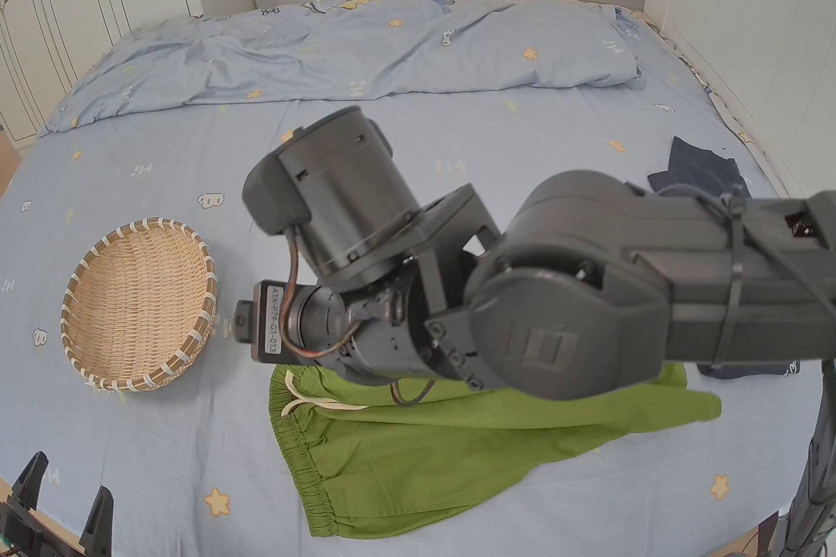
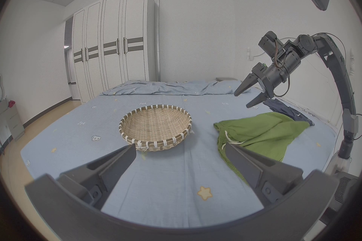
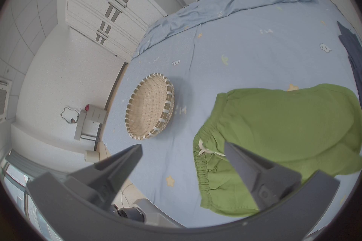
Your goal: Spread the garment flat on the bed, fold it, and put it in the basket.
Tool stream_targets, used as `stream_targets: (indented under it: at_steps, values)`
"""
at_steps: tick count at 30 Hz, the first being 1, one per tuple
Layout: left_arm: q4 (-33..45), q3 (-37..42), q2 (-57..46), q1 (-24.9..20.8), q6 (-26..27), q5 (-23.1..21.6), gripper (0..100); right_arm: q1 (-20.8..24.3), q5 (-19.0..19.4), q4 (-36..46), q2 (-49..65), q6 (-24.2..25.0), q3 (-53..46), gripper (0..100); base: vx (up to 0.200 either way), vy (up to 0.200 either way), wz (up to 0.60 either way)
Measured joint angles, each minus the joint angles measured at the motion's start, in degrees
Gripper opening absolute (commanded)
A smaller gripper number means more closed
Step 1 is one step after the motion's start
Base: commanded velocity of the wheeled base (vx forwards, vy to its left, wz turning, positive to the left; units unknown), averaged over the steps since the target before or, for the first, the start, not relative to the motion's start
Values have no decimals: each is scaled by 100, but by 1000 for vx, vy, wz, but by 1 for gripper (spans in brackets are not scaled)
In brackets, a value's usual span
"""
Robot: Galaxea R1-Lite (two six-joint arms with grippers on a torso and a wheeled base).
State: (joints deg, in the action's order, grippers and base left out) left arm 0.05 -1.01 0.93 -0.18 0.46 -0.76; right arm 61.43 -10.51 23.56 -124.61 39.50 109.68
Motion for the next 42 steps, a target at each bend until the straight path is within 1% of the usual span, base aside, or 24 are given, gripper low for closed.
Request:
stream_targets:
  at_steps: [6,11,14,17,19,21,23,26,28,31,32,37,42]
  values:
    - [9,0,0,-2,-2,2,100,23,-2,189,-179,-6,-22,100,0,0,0]
    - [11,-56,0,13,-68,16,100,-93,2,378,-127,-4,-168,100,0,0,0]
    - [143,-411,30,-2,-227,-46,100,-201,26,400,46,-9,-321,100,0,0,0]
    - [440,-1047,194,-41,-405,-241,100,-377,90,402,336,-17,-557,100,0,0,0]
    - [640,-1547,456,-72,-555,-534,100,-558,219,389,639,-61,-806,100,0,0,0]
    - [769,-1875,762,-98,-697,-839,100,-746,384,363,914,-121,-1042,100,0,0,0]
    - [866,-2122,1169,-133,-905,-1285,100,-991,646,317,1243,-200,-1335,100,0,0,0]
    - [934,-2334,1914,-213,-1308,-2116,100,-1436,1146,219,1819,-313,-1877,100,0,0,0]
    - [884,-2376,2419,-277,-1543,-2571,100,-1736,1406,150,2181,-402,-2264,100,0,0,0]
    - [574,-2308,3231,-397,-1776,-3068,100,-2191,1693,9,2721,-595,-2915,100,0,0,0]
    - [446,-2253,3474,-439,-1805,-3160,100,-2320,1754,-44,2872,-655,-3101,100,0,0,0]
    - [-752,-1814,4885,-634,-1719,-3479,100,-2929,1975,-444,3556,-918,-3975,100,0,0,0]
    - [-1808,-1379,6272,-739,-1436,-3622,100,-3288,2074,-1013,4007,-1044,-4686,100,0,0,0]
